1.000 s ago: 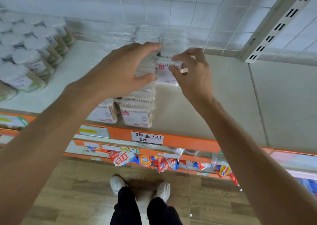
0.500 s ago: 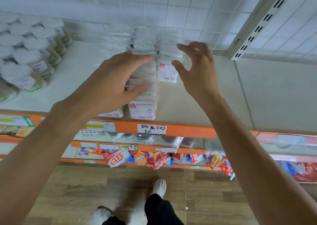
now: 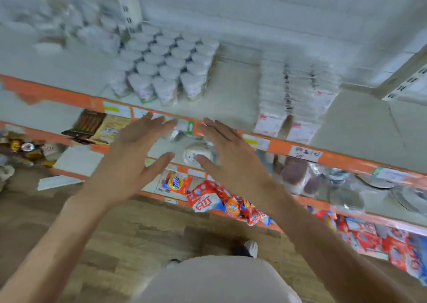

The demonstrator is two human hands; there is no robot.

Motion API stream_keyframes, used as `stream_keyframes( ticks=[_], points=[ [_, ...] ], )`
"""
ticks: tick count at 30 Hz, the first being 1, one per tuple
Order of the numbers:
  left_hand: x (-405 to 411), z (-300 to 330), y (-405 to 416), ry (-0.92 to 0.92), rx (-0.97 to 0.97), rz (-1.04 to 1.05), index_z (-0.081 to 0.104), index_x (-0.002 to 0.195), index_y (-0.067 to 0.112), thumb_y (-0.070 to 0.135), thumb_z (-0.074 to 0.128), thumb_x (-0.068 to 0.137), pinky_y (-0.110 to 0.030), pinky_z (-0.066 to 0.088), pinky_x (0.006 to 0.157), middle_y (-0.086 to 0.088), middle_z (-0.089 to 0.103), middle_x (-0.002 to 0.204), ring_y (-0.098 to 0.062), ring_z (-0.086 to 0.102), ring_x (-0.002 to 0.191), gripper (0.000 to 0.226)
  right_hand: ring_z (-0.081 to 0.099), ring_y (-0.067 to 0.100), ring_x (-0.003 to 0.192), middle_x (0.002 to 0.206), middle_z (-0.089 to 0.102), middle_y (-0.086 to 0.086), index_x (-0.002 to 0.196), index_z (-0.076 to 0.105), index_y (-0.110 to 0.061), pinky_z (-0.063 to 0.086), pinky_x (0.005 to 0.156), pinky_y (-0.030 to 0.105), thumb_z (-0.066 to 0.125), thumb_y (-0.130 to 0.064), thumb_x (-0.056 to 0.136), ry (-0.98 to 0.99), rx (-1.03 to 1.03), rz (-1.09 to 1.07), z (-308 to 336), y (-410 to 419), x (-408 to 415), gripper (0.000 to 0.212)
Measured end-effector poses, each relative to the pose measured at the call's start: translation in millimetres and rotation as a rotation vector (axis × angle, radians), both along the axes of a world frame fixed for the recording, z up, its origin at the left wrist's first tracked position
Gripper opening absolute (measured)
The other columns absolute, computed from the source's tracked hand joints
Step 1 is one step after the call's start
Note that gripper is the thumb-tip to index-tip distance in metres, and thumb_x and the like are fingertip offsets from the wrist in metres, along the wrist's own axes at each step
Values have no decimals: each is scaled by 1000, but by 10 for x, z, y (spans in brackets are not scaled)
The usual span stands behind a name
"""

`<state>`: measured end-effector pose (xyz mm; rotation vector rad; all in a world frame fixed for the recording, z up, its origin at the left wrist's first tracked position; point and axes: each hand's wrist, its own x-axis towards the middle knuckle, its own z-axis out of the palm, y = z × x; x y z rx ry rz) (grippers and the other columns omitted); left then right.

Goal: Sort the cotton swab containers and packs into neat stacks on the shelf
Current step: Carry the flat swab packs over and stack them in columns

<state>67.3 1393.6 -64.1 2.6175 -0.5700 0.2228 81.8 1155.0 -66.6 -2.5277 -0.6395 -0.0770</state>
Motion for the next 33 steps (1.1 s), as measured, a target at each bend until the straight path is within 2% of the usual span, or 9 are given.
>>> stream_keyframes(
  ticks=[3,5,7,10,15,20,25,33],
  points=[
    [-604,-185,795,47,28,153,48,148,24,56,44,97,-51,34,116,-10,49,150,-29,32,148,60,43,26,142,153,47,6,143,54,-16,35,117,43,60,-39,91,-12,15,152,-134,805,-182,57],
    [-982,-272,1179,60,64,262,47,148,27,60,41,97,-58,31,115,-7,43,155,-31,24,151,61,42,23,143,155,44,1,144,54,-21,36,116,42,61,-41,92,-16,13,245,-212,1288,-289,56],
    [-1319,-310,1464,79,84,388,45,149,33,63,40,95,-60,27,116,-3,34,160,-31,16,153,62,34,18,147,160,36,-3,148,47,-26,31,120,41,61,-43,94,16,-22,338,-263,1698,-366,59],
    [-1731,-364,1740,122,55,524,40,151,35,66,36,95,-58,22,116,-1,29,163,-28,7,155,65,22,13,151,164,25,-7,154,36,-31,19,121,31,61,-45,96,84,-79,466,-297,2162,-414,65],
    [-2054,-495,2061,160,6,682,36,153,36,59,45,95,-56,22,118,1,28,163,-30,9,154,63,21,13,151,165,23,-8,155,31,-34,23,122,36,59,-46,96,146,-118,589,-330,2740,-373,66],
    [-1936,-608,2445,192,-36,724,32,154,39,63,40,95,-46,12,120,2,24,164,-24,1,155,64,12,9,153,167,13,-12,157,21,-39,23,123,37,54,-46,99,174,-171,654,-379,3238,-190,67],
    [-1395,-661,3073,183,-26,670,30,155,38,63,37,96,-41,7,119,3,24,164,-20,-2,155,64,6,7,153,167,6,-16,157,16,-42,20,122,33,51,-49,100,239,-156,605,-507,3786,181,68],
    [-415,-703,4182,228,-123,700,28,154,44,62,42,94,-41,14,118,3,30,162,-19,6,155,64,2,2,152,166,2,-19,157,13,-45,19,121,33,48,-52,100,379,-87,453,-715,4779,796,67]
  ],
)
